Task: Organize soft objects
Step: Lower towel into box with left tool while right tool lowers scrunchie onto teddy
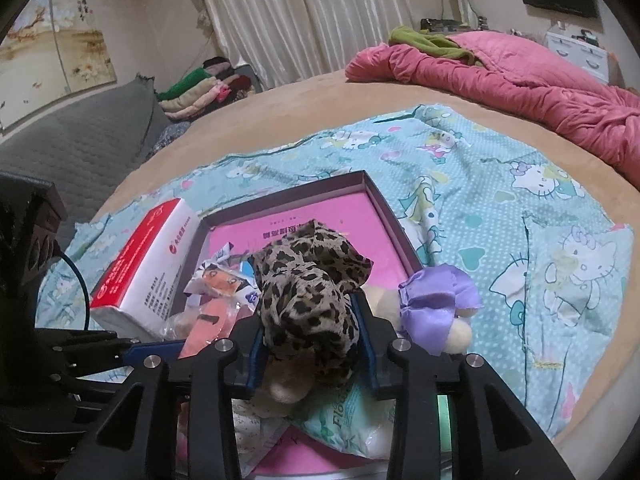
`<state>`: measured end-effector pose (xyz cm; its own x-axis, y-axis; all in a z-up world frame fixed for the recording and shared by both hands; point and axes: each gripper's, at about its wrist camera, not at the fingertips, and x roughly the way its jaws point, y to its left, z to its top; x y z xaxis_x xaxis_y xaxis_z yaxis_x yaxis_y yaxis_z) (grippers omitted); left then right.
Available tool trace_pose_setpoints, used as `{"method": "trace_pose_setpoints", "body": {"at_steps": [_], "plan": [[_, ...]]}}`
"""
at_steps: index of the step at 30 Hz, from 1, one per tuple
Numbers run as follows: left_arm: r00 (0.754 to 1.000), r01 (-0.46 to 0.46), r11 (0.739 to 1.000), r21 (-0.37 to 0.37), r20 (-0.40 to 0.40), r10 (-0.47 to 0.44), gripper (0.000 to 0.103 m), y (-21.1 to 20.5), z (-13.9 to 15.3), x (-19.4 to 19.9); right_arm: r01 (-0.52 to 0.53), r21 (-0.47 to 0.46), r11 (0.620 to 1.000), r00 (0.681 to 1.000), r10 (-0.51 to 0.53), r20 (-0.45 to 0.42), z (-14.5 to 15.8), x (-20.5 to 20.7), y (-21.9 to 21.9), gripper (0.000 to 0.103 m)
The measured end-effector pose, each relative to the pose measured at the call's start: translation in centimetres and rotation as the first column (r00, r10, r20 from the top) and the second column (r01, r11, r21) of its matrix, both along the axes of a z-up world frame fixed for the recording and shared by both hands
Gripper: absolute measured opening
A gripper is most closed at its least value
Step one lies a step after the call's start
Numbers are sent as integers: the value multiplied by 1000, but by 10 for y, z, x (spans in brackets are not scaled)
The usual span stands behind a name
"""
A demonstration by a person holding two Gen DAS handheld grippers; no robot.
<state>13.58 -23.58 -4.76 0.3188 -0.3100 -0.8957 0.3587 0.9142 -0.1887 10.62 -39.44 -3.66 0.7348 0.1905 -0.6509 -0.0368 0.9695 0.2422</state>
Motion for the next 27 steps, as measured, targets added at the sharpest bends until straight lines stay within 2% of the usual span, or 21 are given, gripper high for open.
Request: {"method": "trace_pose_setpoints", "body": {"at_steps": [3,9,15,24,27], "plan": [[1000,-3,1000,-5,0,3,41,1,0,0,7,13,1000,1000,-7,4,0,-1,-2,41],[1000,-9,1000,-12,-1,9,41,2,1,0,1,64,998,1000,-2,18,2,-2,-5,52],[1000,-13,1000,-14,4,13,41,3,3,1,0,98,995,999,-4,38,5,-5,-7,59],[1000,-6,1000,-31,1,6,41,1,6,2,33,117,993,997,-41,65,10,-10,-15,64],[1000,-3,1000,-31,5,3,44,-1,8,2,42,122,992,997,-50,64,10,-10,-18,66]]}}
